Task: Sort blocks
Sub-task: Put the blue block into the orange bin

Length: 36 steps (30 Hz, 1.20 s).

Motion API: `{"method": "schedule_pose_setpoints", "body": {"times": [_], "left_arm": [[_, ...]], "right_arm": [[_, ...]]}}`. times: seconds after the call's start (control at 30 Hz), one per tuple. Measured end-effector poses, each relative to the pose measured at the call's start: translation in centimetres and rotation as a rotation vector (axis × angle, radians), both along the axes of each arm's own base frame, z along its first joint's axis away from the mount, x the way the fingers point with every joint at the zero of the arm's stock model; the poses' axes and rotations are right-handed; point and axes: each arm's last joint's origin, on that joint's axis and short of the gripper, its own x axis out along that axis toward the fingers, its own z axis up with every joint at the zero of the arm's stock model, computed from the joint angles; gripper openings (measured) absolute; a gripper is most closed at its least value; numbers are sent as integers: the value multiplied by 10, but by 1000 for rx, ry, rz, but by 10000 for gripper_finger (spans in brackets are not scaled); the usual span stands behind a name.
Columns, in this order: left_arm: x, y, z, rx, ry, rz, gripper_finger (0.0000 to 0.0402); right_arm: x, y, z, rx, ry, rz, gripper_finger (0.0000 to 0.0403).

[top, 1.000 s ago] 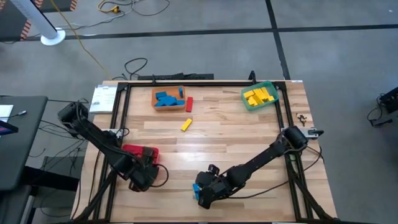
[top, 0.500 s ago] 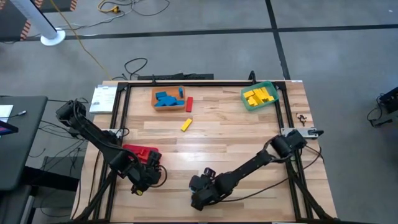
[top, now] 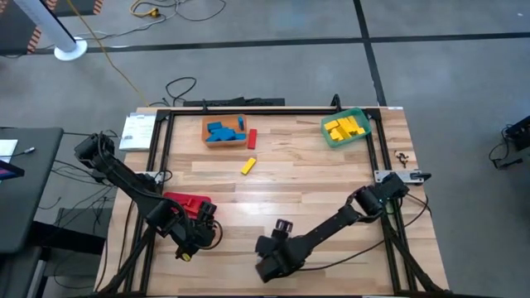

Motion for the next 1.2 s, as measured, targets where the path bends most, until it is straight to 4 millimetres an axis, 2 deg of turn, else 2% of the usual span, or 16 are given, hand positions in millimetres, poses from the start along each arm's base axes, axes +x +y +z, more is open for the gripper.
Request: {"method": "schedule_pose_setpoints", "body": {"times": [0.2,0.33,0.47,0.7,0.83,1.0,1.2], "left_arm": [[0,0,0,-4,-1,4,234],[0,0,0,-5,-1,5,234],[0,0,0,-5,-2,5,234],[0,0,0,-5,-2,5,234],[0,0,0,-5,-2,4,234],[0,0,0,8,-6,-12,234],[1,0,0,25,-16,-28,234]], "right_arm": [[-4,0,-1,3,46,10,192],[-4,-2,2,8,49,1,191],[-5,-4,9,1,51,24,213],[-11,-12,45,16,3,-9,263],[-14,-9,53,46,-14,-19,271],[-23,5,52,103,65,105,271],[-37,30,52,23,100,419,272]]}}
